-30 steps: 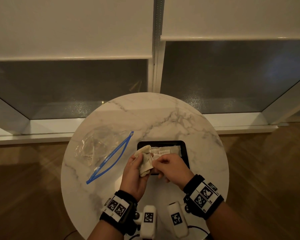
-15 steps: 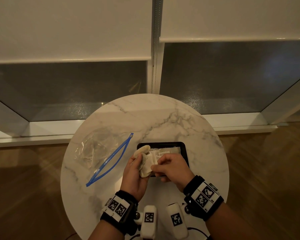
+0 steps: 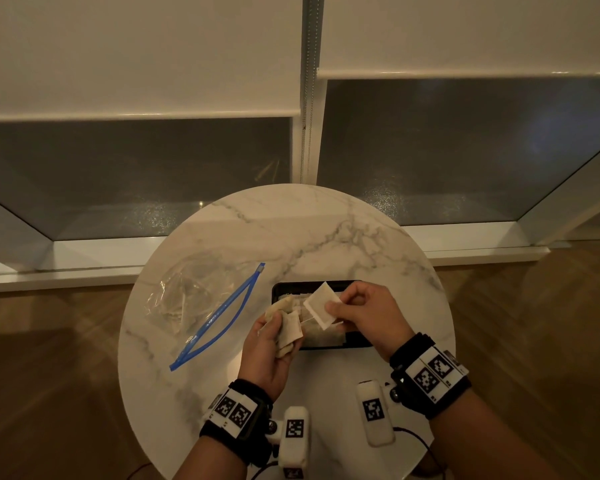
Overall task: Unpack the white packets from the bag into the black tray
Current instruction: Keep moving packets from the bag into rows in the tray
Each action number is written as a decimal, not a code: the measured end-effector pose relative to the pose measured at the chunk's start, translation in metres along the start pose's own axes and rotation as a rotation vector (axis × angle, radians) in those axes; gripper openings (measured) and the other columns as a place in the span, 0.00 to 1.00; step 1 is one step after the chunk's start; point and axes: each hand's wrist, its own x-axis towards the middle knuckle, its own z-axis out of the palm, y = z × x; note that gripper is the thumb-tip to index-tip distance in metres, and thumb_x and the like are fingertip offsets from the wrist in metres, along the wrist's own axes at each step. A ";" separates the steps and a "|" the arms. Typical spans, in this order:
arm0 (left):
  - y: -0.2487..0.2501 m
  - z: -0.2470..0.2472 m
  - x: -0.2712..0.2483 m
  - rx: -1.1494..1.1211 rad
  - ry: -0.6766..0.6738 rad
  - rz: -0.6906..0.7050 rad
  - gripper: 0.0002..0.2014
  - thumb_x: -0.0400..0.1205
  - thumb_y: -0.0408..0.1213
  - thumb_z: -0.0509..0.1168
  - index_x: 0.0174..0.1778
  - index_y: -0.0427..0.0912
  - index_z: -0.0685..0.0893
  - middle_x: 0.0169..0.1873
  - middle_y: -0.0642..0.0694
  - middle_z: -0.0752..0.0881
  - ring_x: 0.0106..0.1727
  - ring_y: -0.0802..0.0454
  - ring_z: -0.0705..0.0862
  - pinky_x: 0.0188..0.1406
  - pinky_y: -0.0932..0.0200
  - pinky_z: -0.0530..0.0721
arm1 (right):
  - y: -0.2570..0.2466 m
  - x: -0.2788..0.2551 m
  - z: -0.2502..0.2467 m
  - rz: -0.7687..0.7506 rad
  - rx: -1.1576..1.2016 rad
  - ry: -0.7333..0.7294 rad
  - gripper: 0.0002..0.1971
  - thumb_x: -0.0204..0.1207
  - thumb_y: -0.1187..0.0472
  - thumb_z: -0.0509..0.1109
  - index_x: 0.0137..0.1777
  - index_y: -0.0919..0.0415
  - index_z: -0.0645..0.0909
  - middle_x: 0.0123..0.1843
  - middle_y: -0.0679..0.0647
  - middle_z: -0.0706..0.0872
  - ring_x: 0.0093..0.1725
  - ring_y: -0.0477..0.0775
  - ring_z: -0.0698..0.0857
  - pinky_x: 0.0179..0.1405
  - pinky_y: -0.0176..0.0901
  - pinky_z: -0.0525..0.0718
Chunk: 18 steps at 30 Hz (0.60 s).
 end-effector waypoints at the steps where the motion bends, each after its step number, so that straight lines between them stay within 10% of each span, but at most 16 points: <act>1: 0.000 -0.002 0.001 0.000 0.005 0.000 0.16 0.89 0.36 0.62 0.72 0.38 0.79 0.58 0.35 0.89 0.49 0.46 0.90 0.35 0.56 0.90 | -0.001 0.002 -0.004 -0.001 -0.004 0.006 0.10 0.70 0.73 0.78 0.38 0.68 0.78 0.38 0.67 0.89 0.33 0.57 0.88 0.27 0.42 0.87; 11: 0.004 -0.026 0.012 0.032 0.097 0.004 0.16 0.89 0.36 0.61 0.72 0.39 0.81 0.68 0.34 0.85 0.61 0.42 0.86 0.44 0.54 0.91 | 0.019 0.044 -0.051 -0.083 -0.306 0.104 0.24 0.74 0.77 0.70 0.64 0.52 0.83 0.45 0.55 0.80 0.35 0.54 0.87 0.30 0.38 0.86; 18: 0.007 -0.042 0.019 0.018 0.115 -0.008 0.16 0.90 0.36 0.59 0.73 0.40 0.80 0.69 0.32 0.84 0.60 0.42 0.85 0.45 0.53 0.90 | 0.036 0.061 -0.066 0.038 -0.217 0.231 0.13 0.70 0.78 0.67 0.50 0.64 0.84 0.45 0.60 0.85 0.42 0.58 0.88 0.43 0.57 0.92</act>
